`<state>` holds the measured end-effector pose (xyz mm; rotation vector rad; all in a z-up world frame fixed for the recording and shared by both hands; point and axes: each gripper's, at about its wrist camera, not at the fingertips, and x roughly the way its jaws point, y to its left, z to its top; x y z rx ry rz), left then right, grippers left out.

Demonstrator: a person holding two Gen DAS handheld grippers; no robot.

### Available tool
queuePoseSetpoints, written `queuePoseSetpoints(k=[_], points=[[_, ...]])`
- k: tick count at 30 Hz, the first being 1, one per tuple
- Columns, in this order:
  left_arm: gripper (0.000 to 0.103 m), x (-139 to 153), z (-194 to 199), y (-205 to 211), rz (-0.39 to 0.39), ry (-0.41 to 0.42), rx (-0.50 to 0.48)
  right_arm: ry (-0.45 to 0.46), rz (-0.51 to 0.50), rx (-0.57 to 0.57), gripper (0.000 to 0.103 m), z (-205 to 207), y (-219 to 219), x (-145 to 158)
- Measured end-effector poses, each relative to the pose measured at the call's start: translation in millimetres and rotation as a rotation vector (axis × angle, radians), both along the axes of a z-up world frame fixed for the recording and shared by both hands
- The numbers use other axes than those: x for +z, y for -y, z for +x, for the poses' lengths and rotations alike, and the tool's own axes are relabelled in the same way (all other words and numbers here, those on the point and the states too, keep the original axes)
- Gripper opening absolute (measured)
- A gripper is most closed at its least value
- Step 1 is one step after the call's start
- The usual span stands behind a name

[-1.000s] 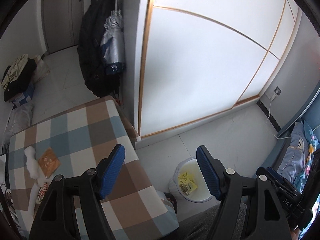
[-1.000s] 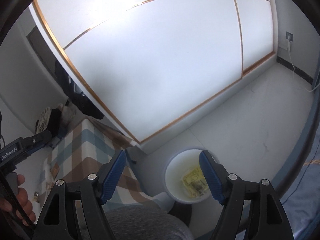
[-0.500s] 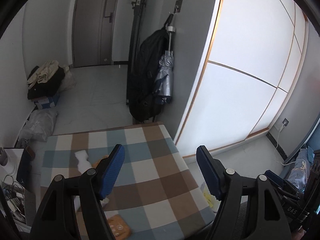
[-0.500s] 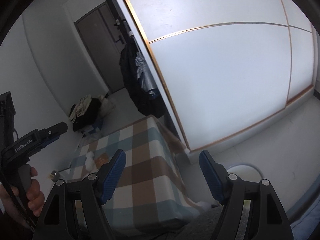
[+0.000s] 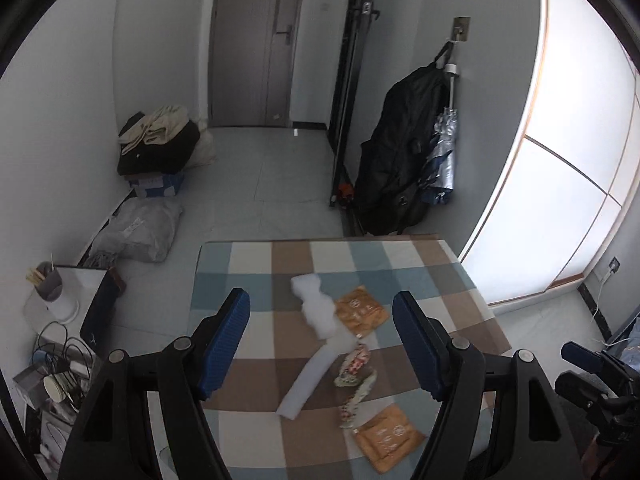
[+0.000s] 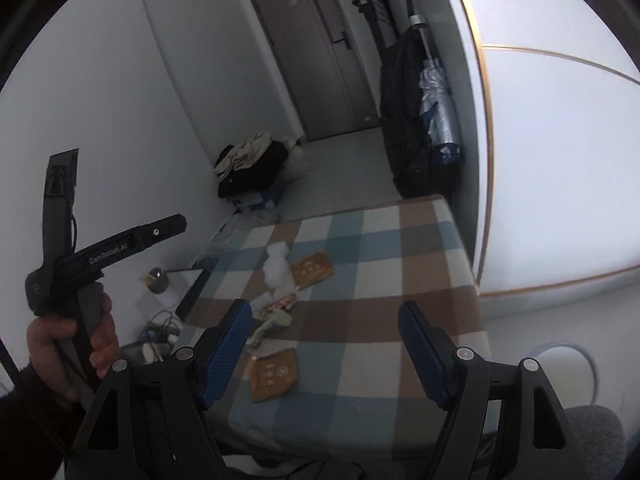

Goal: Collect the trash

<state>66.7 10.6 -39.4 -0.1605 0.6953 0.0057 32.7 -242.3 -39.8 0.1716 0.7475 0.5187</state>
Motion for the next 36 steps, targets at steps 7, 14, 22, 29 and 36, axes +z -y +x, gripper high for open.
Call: queuePoseSetpoints(k=[7,14,22,29,36], points=[[0.071,-30.0,-5.0,-37.1,-0.056,-0.045,0.070,-0.091,-0.112,0.130,0.076,-1.8,-60.7,-40.6],[0.071,-38.0,-3.8,-48.8,-0.103,-0.072,0.064,-0.230,-0.174,0.163,0.076,8.8,-90.5,-77.2],[0.071,-46.5,1.8,-62.6,-0.179,-0.115,0.066,-0.291,-0.287,0.200,0.076,12.4,-122.0,-102.9],[0.071,-49.1,1.2,-73.4,-0.208,-0.128,0.086,-0.287,-0.349,0.196,0.077,13.6,-137.6,-115.6],[0.071,-52.4,2.2,-81.0,-0.227,-0.147,0.115,-0.199,-0.472,0.224,0.072,2.4,-153.0,-120.2]])
